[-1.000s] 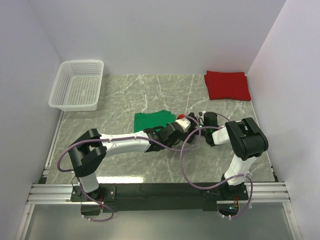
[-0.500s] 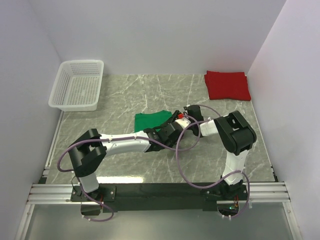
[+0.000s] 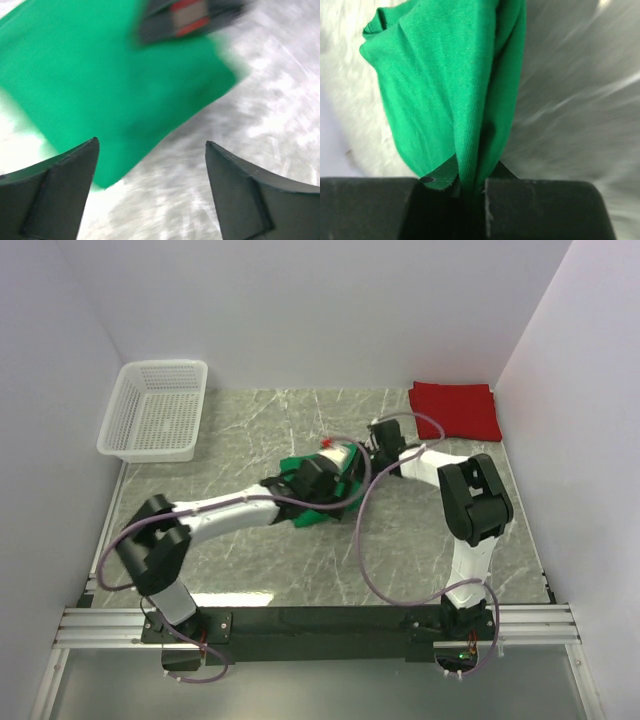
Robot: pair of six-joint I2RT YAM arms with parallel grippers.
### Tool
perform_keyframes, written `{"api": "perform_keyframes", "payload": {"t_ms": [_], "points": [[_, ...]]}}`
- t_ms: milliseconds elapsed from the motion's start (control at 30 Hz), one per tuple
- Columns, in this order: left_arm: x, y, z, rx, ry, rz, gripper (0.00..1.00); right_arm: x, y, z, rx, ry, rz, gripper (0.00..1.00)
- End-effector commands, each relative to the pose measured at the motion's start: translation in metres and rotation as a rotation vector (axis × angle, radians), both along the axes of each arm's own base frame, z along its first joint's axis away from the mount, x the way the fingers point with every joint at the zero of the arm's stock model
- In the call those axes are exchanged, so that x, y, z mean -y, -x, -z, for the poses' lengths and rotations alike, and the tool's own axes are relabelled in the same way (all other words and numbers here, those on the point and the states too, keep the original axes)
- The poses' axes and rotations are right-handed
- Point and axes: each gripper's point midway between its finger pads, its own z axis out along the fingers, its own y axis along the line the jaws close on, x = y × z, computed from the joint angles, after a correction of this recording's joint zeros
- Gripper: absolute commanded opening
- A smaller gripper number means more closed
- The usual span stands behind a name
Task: Fold and stack the t-shirts
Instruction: Neatly place the folded tshirt to the corner
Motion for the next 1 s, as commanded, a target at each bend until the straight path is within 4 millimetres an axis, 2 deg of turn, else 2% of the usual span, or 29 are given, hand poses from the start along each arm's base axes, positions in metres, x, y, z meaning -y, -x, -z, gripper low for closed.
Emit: {"api": "perform_keyframes", "payload": {"t_ms": [0, 33, 100, 133, 200, 233, 300, 333, 367, 400, 433, 500, 533, 633, 733, 867, 933, 967], "points": [[-0.035, -0.02, -0.046, 0.007, 0.165, -0.127, 0.94, 0.053, -0.034, -0.002, 0.066, 0.215, -0.012, 0.0], [-0.062, -0.035, -0.045, -0.003, 0.16, -0.203, 0.98, 0.059, -0.054, -0.017, 0.133, 0.253, -0.031, 0.0], [-0.095, -0.044, -0.053, 0.004, 0.176, -0.293, 0.99, 0.085, -0.069, -0.015, 0.125, 0.349, -0.02, 0.0], [-0.125, -0.057, -0.053, 0.005, 0.172, -0.376, 0.99, 0.092, -0.09, -0.033, 0.196, 0.392, -0.037, 0.0], [-0.16, -0.061, -0.056, -0.006, 0.175, -0.473, 0.99, 0.116, -0.104, -0.03, 0.183, 0.475, -0.032, 0.0], [-0.188, -0.067, -0.05, -0.028, 0.176, -0.544, 0.99, 0.127, -0.126, -0.049, 0.248, 0.532, -0.02, 0.0], [-0.217, -0.064, -0.047, -0.057, 0.187, -0.617, 0.99, 0.144, -0.14, -0.046, 0.237, 0.577, -0.024, 0.0], [-0.239, -0.062, -0.037, -0.083, 0.183, -0.676, 0.99, 0.155, -0.159, -0.067, 0.294, 0.617, -0.005, 0.0], [-0.248, -0.059, -0.036, -0.088, 0.195, -0.71, 0.99, 0.162, -0.166, -0.06, 0.284, 0.643, -0.005, 0.0], [-0.253, -0.057, -0.032, -0.091, 0.201, -0.726, 0.99, 0.167, -0.17, -0.063, 0.282, 0.664, -0.008, 0.0], [-0.261, -0.05, -0.02, -0.118, 0.197, -0.751, 0.99, 0.177, -0.185, -0.071, 0.313, 0.689, 0.002, 0.0], [-0.265, -0.043, -0.01, -0.145, 0.204, -0.768, 1.0, 0.186, -0.195, -0.078, 0.344, 0.712, -0.003, 0.0], [-0.267, -0.038, -0.001, -0.17, 0.188, -0.772, 0.99, 0.198, -0.205, -0.086, 0.372, 0.756, 0.01, 0.0], [-0.271, -0.027, 0.012, -0.206, 0.154, -0.782, 1.0, 0.217, -0.221, -0.098, 0.428, 0.802, 0.015, 0.0], [-0.274, -0.022, 0.016, -0.215, 0.14, -0.786, 0.99, 0.234, -0.23, -0.104, 0.46, 0.853, 0.01, 0.0], [-0.274, -0.016, 0.025, -0.258, 0.121, -0.794, 0.99, 0.267, -0.237, -0.118, 0.491, 0.915, 0.039, 0.0], [-0.273, -0.014, 0.03, -0.279, 0.117, -0.796, 0.99, 0.269, -0.239, -0.131, 0.522, 0.917, 0.047, 0.0], [-0.273, -0.013, 0.032, -0.285, 0.116, -0.797, 0.99, 0.294, -0.239, -0.137, 0.52, 0.924, 0.087, 0.0]]}}
